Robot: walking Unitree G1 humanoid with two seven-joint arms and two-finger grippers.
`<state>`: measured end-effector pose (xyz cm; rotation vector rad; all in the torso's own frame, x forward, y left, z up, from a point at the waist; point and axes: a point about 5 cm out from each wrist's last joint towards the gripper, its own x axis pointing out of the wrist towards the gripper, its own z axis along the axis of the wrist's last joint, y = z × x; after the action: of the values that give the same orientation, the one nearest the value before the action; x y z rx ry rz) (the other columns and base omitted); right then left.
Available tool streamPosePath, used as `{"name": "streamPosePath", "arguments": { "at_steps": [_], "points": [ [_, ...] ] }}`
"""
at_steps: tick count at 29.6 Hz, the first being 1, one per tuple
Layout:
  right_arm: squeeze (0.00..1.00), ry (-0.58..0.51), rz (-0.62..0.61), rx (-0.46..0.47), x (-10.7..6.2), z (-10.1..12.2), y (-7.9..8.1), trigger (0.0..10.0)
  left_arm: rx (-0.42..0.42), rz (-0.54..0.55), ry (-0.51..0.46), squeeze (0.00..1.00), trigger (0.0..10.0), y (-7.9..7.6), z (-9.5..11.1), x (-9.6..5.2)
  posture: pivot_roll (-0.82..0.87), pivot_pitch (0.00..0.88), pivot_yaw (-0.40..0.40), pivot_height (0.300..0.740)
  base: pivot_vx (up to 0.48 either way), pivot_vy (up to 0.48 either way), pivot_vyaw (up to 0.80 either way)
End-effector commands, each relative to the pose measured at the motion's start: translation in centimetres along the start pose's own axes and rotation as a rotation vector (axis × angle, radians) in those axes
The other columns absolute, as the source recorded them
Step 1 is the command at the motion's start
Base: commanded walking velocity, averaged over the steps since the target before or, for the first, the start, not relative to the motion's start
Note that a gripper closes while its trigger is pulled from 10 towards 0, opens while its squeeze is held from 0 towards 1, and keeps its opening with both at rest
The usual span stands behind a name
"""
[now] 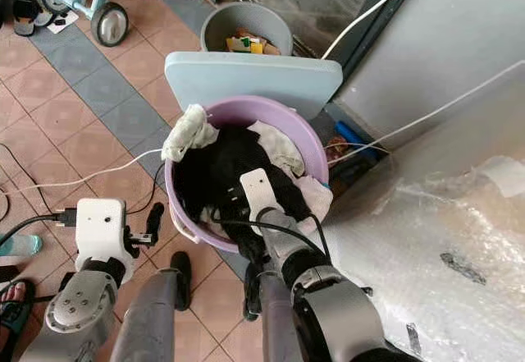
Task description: Clothes washing
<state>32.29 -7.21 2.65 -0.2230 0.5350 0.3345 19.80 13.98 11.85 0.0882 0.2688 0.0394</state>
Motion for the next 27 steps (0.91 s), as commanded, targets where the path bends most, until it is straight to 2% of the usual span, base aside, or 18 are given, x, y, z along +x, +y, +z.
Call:
{"name": "streamPosePath", "arguments": {
  "at_steps": [1,5,6,9,11,17,19,20,21,26,27],
  "points": [
    [0.00,0.080,-0.011,0.004,-0.5,-2.7,-0.7,0.0,0.005,0.012,0.027,0.00,10.0,-0.1,-0.7,-0.4,0.24,0.396,-0.145,0.740,0.000,0.000,0.00],
    [0.00,0.079,-0.016,-0.008,-0.6,-2.8,-2.0,0.0,0.004,0.009,0.029,0.00,10.0,-0.4,-0.8,-0.5,0.23,0.385,-0.148,0.740,0.000,0.000,0.00],
    [0.00,0.082,-0.024,-0.005,-0.7,-2.8,-2.6,0.0,0.002,0.010,0.030,0.00,10.0,-0.3,-0.9,-0.3,0.23,0.384,-0.148,0.740,0.000,0.000,0.00],
    [0.00,0.082,-0.040,0.003,-0.7,-2.8,-3.1,0.0,0.001,0.015,0.025,0.00,10.0,-0.2,-0.8,0.1,0.23,0.378,-0.148,0.740,0.000,0.000,0.00],
    [0.00,0.083,-0.050,0.034,-0.7,-2.8,-3.2,0.0,0.000,0.018,0.021,0.00,10.0,-0.1,-0.7,0.3,0.23,0.374,-0.144,0.740,0.000,0.000,0.00],
    [0.00,0.045,-0.020,0.048,-0.5,-1.9,-2.5,0.0,0.005,0.018,0.019,0.00,10.0,-0.1,-0.8,0.4,0.23,0.359,-0.134,0.740,0.000,0.000,0.00],
    [0.00,-0.020,-0.025,0.071,-0.4,-0.6,-2.6,0.0,0.007,0.017,0.017,0.00,10.0,0.0,-0.7,0.7,0.23,0.355,-0.131,0.740,0.000,0.000,0.00],
    [0.00,-0.020,-0.025,0.071,-0.4,-0.6,-2.6,0.0,0.007,0.017,0.017,0.00,10.0,0.0,-0.7,0.7,0.23,0.355,-0.131,0.740,0.000,0.000,0.00],
    [0.00,-0.079,-0.022,0.080,-0.2,0.8,-2.8,0.0,0.006,0.019,0.000,0.00,10.0,0.2,-0.4,1.1,0.23,0.344,-0.126,0.740,0.000,0.000,0.00],
    [0.00,-0.147,-0.008,0.066,-0.2,3.0,-3.6,0.0,0.010,0.021,-0.018,0.00,10.0,0.4,-0.1,1.9,0.22,0.317,-0.117,0.740,0.000,0.000,0.00],
    [0.00,-0.186,-0.004,0.056,-0.3,4.0,-4.2,0.0,0.014,0.018,-0.038,0.00,10.0,0.4,0.3,2.2,0.22,0.303,-0.112,0.740,0.000,0.000,0.00]
  ]
}}
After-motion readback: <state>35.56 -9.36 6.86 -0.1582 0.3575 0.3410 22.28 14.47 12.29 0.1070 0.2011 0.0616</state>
